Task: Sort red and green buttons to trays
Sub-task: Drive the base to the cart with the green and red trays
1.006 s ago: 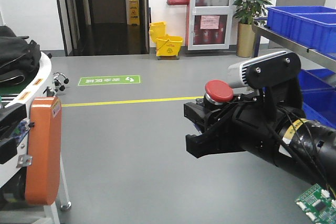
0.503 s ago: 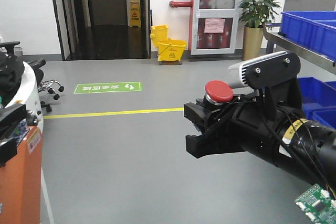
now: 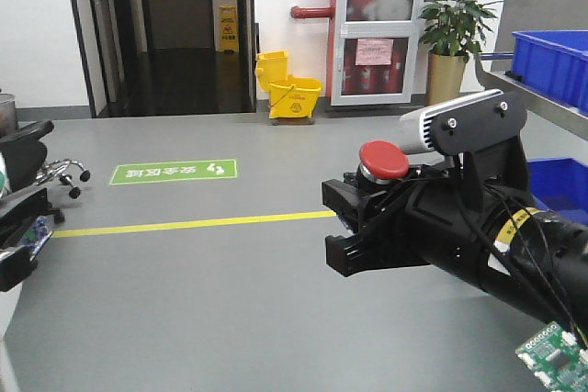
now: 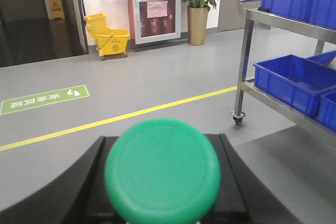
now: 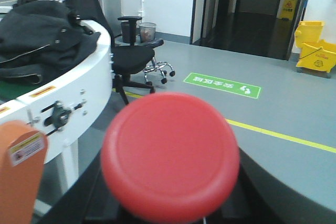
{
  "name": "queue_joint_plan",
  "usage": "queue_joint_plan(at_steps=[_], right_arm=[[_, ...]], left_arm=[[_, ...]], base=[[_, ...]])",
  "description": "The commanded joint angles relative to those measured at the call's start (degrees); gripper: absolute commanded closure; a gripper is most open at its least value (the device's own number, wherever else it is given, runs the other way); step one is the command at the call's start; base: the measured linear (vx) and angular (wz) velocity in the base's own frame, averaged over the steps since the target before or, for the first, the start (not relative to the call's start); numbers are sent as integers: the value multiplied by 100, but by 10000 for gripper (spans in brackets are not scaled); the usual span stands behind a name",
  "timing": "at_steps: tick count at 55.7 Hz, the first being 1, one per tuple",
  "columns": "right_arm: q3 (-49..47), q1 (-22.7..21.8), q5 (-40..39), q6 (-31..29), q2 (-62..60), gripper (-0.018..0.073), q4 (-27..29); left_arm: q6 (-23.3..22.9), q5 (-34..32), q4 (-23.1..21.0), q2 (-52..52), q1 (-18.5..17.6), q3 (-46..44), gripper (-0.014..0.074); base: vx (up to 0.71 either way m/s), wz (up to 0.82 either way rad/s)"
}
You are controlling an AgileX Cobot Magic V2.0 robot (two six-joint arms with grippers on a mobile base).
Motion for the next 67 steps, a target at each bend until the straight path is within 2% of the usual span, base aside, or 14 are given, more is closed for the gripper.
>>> queue_joint_plan(at_steps=[1, 40, 67], right_arm=[[-233, -18, -531, -15, -165, 568, -1], [-233, -18, -531, -15, -165, 568, -1], [-233, -18, -531, -15, -165, 568, -1]], left_arm=[[-15, -525, -40, -73, -33, -218, 599], [-15, -525, -40, -73, -33, -218, 599], [-15, -525, -40, -73, -33, -218, 599]], base=[[48, -6], [45, -14], [37, -46]])
